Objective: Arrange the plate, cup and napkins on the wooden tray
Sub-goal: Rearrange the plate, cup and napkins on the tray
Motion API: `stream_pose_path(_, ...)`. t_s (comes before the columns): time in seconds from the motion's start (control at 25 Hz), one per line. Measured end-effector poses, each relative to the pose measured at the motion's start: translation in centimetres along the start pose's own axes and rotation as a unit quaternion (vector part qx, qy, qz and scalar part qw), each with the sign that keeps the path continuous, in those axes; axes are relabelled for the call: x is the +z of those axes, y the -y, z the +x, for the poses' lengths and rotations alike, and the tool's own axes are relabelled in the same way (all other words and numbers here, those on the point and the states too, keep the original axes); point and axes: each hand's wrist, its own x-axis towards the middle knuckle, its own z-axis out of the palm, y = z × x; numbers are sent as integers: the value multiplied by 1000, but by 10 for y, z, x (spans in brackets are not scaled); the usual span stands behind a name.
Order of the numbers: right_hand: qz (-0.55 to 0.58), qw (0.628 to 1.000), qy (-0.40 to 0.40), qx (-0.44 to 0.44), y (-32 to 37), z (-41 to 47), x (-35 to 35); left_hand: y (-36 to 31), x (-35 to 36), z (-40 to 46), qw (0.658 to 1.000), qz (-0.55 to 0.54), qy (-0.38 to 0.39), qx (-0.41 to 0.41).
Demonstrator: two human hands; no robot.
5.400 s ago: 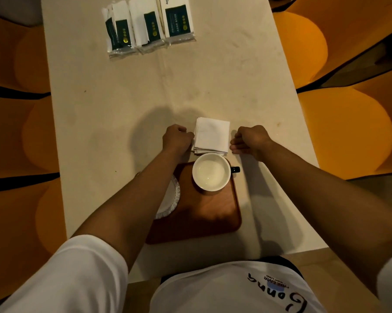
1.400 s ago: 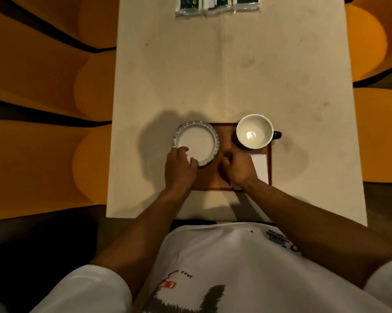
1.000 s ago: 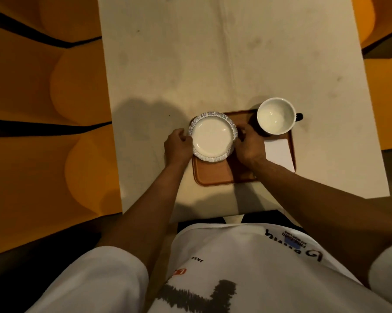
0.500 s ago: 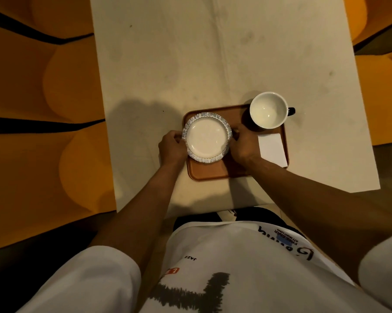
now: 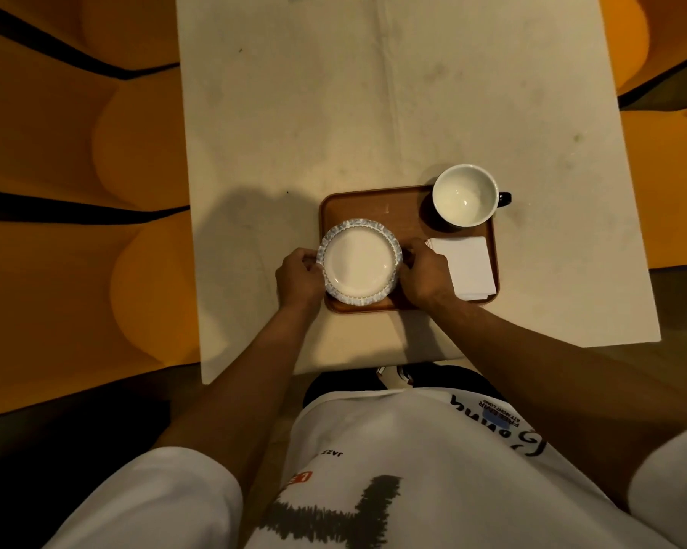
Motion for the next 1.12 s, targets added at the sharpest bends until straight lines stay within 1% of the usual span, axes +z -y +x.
stream_pose_path(0.8,-10,1000,12,8,-4,-14,0,8,-1,-8,1000,2,11,0)
stream_pose_path(0.96,7,1000,15,16,-5,-17,-1,10,-2,-10,1000,-9,14,-10)
stream_pose_path(1.12,26,999,26,36,-7,-19,-4,8,-5,-7,999,-4,33,-26)
